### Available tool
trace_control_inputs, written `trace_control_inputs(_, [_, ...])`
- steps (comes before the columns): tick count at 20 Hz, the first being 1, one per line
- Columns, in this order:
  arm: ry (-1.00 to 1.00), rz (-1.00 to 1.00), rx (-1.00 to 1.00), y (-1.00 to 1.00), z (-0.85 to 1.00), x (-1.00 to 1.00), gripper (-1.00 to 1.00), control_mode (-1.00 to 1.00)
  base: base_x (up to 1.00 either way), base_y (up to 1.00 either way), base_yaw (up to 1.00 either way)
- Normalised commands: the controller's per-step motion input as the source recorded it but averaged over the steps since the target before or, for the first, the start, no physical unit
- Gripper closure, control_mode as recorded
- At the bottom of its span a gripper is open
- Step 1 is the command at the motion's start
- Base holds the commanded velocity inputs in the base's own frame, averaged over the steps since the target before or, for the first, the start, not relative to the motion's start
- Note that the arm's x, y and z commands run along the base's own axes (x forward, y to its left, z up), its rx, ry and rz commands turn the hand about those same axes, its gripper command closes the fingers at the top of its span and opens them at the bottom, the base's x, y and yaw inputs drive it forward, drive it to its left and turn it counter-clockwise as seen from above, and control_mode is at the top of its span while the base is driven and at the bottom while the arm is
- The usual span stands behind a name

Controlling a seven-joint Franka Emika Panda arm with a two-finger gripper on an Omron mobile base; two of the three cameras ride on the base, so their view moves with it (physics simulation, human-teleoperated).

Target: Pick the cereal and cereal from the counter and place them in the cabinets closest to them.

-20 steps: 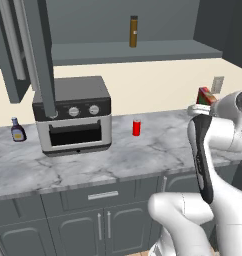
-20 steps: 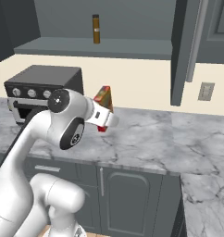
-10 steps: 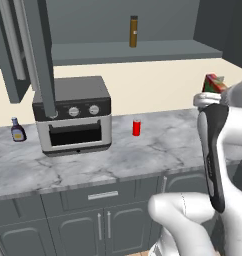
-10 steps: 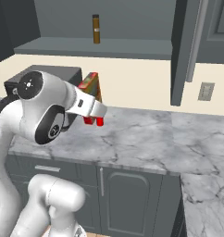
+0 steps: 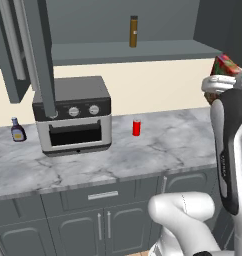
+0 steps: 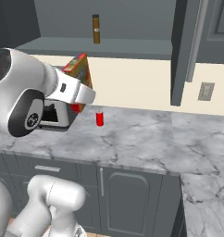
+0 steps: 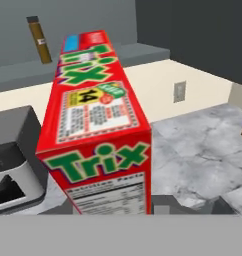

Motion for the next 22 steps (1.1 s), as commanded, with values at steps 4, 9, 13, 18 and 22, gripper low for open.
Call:
trace_control_inputs(4, [-0.13, 0.01, 0.0, 0.06, 0.47, -0.27, 1.0, -1.0, 0.0, 0.0, 0.0])
trace_control_inputs(9, [-0.16, 0.02, 0.0, 0.04, 0.2, -0.24, 1.0, -1.0, 0.0, 0.0, 0.0])
trace_control_inputs(13, [-0.15, 0.01, -0.01, 0.09, 0.18, -0.08, 1.0, -1.0, 0.0, 0.0, 0.0])
trace_control_inputs(18, [-0.05, 0.0, -0.02, 0.15, 0.21, 0.12, 1.0, -1.0, 0.0, 0.0, 0.0])
trace_control_inputs(22, [0.0, 0.0, 0.0, 0.15, 0.34, 0.18, 1.0, -1.0, 0.0, 0.0, 0.0])
